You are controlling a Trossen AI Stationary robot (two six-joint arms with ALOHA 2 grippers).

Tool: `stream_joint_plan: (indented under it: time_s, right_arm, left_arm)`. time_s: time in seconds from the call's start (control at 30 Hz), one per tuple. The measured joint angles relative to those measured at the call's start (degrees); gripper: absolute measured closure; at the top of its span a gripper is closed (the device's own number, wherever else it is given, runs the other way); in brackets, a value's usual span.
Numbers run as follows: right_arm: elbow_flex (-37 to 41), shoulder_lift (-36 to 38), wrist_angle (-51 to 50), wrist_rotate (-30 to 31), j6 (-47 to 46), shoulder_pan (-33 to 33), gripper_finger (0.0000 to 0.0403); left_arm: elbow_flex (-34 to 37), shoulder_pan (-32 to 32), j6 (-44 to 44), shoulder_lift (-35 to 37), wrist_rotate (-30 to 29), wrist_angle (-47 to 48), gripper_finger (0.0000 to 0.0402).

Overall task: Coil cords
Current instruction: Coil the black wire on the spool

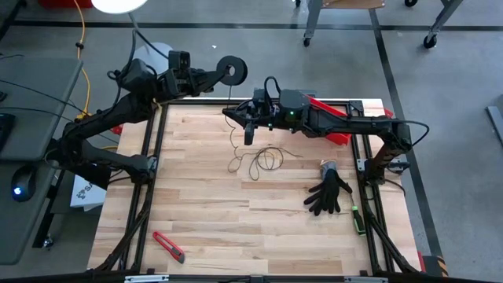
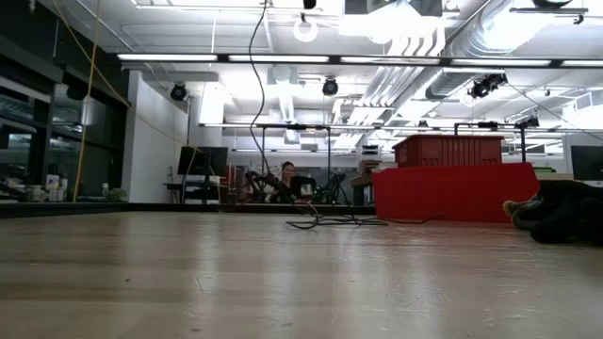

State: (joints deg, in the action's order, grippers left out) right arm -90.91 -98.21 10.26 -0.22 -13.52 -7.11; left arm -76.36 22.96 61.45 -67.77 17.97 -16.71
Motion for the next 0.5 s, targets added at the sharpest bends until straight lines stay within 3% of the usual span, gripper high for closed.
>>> stream_joint_plan:
  time_s: [0.5]
  right_arm:
    - [0.0,0.0,-1.16,0.03,-0.52,-0.52,0.0403]
  left_arm:
    - [0.0,5.91,1.38,0.0,5.98,0.34,0.0401]
